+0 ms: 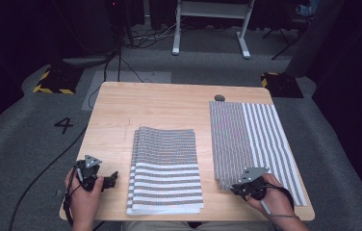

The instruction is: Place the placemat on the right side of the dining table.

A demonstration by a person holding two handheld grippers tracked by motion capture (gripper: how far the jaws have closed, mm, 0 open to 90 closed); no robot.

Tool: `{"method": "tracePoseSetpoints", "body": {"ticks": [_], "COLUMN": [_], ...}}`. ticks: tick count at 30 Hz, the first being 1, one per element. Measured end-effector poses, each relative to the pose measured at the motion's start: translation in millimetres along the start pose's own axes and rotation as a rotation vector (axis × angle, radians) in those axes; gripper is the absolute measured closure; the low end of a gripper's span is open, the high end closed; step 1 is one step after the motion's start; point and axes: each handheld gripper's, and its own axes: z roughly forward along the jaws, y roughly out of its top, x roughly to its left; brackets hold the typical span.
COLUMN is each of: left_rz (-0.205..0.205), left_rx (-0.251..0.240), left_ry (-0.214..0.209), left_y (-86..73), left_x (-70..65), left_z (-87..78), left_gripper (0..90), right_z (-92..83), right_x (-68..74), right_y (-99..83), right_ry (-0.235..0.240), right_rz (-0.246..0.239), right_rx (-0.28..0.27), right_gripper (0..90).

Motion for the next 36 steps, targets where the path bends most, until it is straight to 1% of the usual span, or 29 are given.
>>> {"method": "tracePoseSetpoints", "body": {"ticks": [1,2,3,5,6,7,8,12,14,19,20,22,23,24,25,26,27,28,29,30,31,32,33,34,35,36], "left_rz": [0.000,0.000,0.000,0.000,0.000,0.000,0.000,0.000,0.000,0.000,0.000,0.000,0.000,0.000,0.000,0.000,0.000,0.000,0.000,0.000,0.000,0.000,0.000,0.000,0.000,0.000], "left_rx": [0.000,0.000,0.000,0.000,0.000,0.000,0.000,0.000,0.000,0.000,0.000,0.000,0.000,0.000,0.000,0.000,0.000,0.000,0.000,0.000,0.000,0.000,0.000,0.000,0.000,0.000], "left_ry": [0.000,0.000,0.000,0.000,0.000,0.000,0.000,0.000,0.000,0.000,0.000,0.000,0.000,0.000,0.000,0.000,0.000,0.000,0.000,0.000,0.000,0.000,0.000,0.000,0.000,0.000], "left_y": [0.0,0.0,0.0,0.0,0.0,0.0,0.0,0.0,0.0,0.0,0.0,0.0,0.0,0.0,0.0,0.0,0.0,0.0,0.0,0.0,0.0,0.0,0.0,0.0,0.0,0.0], "left_x": [0.0,0.0,0.0,0.0,0.0,0.0,0.0,0.0,0.0,0.0,0.0,0.0,0.0,0.1,0.1,0.1,0.0,0.0,0.1,0.0,0.0,0.0,0.0,0.0,0.0,0.0], "left_z": [0.0,0.0,0.0,0.0,0.0,0.0,0.0,0.0,0.0,0.0,0.0,0.0,0.0,0.0,0.0,0.0,0.0,0.0,0.0,0.0,0.0,0.0,0.0,0.0,0.0,0.0], "left_gripper": [0.0,0.0,0.0,0.0,0.0,0.0,0.0,0.0,0.0,0.0,0.0,0.0,0.0,0.0,0.0,0.0,0.0,0.0,0.0,0.0,0.0,0.0,0.0,0.0,0.0,0.0], "right_z": [-0.3,-0.6,-1.4,-1.9,-2.5,-2.6,-3.2,-3.6,-3.3,-4.1,-3.9,-3.6,-3.8,-4.5,-4.6,-4.6,-5.7,-10.7,-12.6,-13.9,-15.5,-16.3,-15.8,-14.8,-11.9,-11.0], "right_x": [0.1,-1.1,-1.3,-1.7,-2.4,-2.4,-2.2,-3.2,-2.3,-2.6,-3.4,-3.1,-1.0,0.7,2.5,2.5,5.0,7.6,7.6,7.2,5.7,3.4,1.2,-3.0,-7.1,-9.2], "right_y": [-0.2,-1.0,-2.0,-3.7,-4.6,-5.3,-5.7,-6.4,-6.0,-6.6,-7.2,-7.5,-7.7,-7.8,-8.0,-8.0,-7.9,-9.1,-10.3,-12.1,-16.1,-20.5,-24.3,-31.3,-38.8,-42.8], "right_ry": [0.005,-0.003,-0.007,0.004,-0.003,0.008,0.008,0.000,0.008,0.013,0.018,0.019,0.019,0.031,0.035,0.035,0.044,0.028,0.018,-0.002,-0.041,-0.072,-0.091,-0.121,-0.157,-0.177], "right_rz": [0.003,-0.016,-0.015,-0.008,-0.007,0.003,0.009,-0.012,0.007,0.010,0.003,0.007,0.032,0.056,0.067,0.067,0.092,0.129,0.138,0.148,0.182,0.207,0.229,0.263,0.287,0.298], "right_rx": [-0.001,0.003,0.008,0.007,0.006,0.005,0.007,0.011,0.014,0.018,0.016,0.013,0.002,-0.012,-0.048,-0.048,-0.084,-0.149,-0.161,-0.171,-0.184,-0.179,-0.179,-0.158,-0.143,-0.130], "right_gripper": [83.3,83.5,83.6,83.6,83.6,83.6,83.6,83.5,83.5,83.1,82.5,81.2,71.9,67.7,61.4,61.4,56.3,52.3,50.6,48.5,45.8,43.9,42.2,39.8,37.5,36.1]}}
